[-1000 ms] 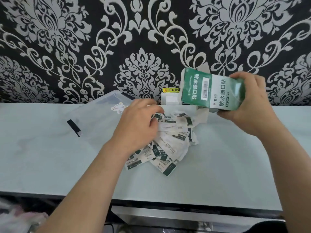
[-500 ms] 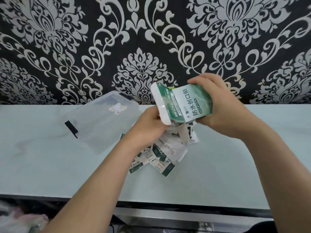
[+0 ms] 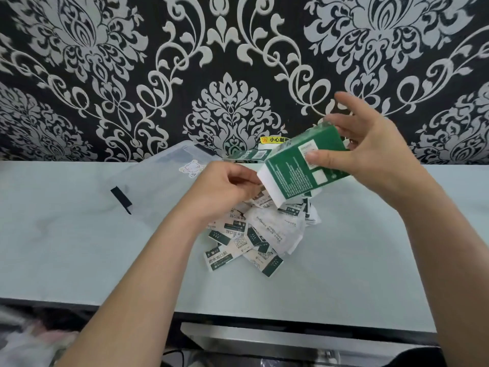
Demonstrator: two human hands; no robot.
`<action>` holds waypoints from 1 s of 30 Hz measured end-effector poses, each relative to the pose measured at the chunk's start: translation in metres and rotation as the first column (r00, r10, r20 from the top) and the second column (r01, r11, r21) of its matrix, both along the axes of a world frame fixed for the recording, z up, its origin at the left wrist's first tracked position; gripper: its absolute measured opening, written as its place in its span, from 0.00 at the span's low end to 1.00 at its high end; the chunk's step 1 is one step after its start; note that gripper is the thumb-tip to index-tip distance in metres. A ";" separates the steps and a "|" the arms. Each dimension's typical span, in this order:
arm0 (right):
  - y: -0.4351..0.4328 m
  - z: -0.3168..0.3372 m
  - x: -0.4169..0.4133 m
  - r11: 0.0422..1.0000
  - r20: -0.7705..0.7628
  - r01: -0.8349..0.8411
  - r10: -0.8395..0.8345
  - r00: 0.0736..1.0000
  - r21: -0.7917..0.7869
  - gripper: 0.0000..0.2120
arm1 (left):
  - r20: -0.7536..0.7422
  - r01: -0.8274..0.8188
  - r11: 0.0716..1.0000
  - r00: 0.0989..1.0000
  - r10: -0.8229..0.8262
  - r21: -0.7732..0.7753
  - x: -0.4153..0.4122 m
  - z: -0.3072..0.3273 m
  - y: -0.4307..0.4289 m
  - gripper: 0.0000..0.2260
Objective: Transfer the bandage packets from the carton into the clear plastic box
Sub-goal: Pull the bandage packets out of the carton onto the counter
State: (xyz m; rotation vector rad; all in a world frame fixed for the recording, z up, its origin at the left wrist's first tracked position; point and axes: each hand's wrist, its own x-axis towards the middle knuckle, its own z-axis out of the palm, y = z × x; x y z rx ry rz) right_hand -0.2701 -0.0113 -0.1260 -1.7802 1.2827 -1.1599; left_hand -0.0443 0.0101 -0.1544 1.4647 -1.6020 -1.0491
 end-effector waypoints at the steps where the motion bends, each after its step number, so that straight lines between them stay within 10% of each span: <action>1: 0.001 0.001 0.002 1.000 0.005 0.007 -0.007 1.000 -0.002 0.52 | -0.018 0.012 1.000 1.000 -0.012 -0.009 0.002 0.001 0.000 0.12; 10: 0.002 0.034 0.035 0.994 -0.170 -0.039 0.021 0.985 -0.104 0.45 | -0.277 0.029 0.999 0.960 -0.031 -0.015 0.006 0.004 0.002 0.17; 19: 0.003 0.047 0.044 0.988 -0.329 -0.027 -0.025 0.944 -0.153 0.40 | -0.218 -0.055 0.998 0.974 0.056 0.009 0.013 0.003 0.000 0.10; 25: 0.001 0.050 0.039 0.994 -0.311 -0.027 -0.006 0.950 -0.104 0.33 | -0.683 -0.042 0.987 0.717 0.139 0.156 0.017 0.010 0.000 0.14; 30: 0.003 0.060 0.037 0.988 -0.392 -0.038 -0.024 0.920 -0.150 0.37 | -0.668 0.076 0.981 0.742 0.066 0.181 0.014 0.007 -0.001 0.20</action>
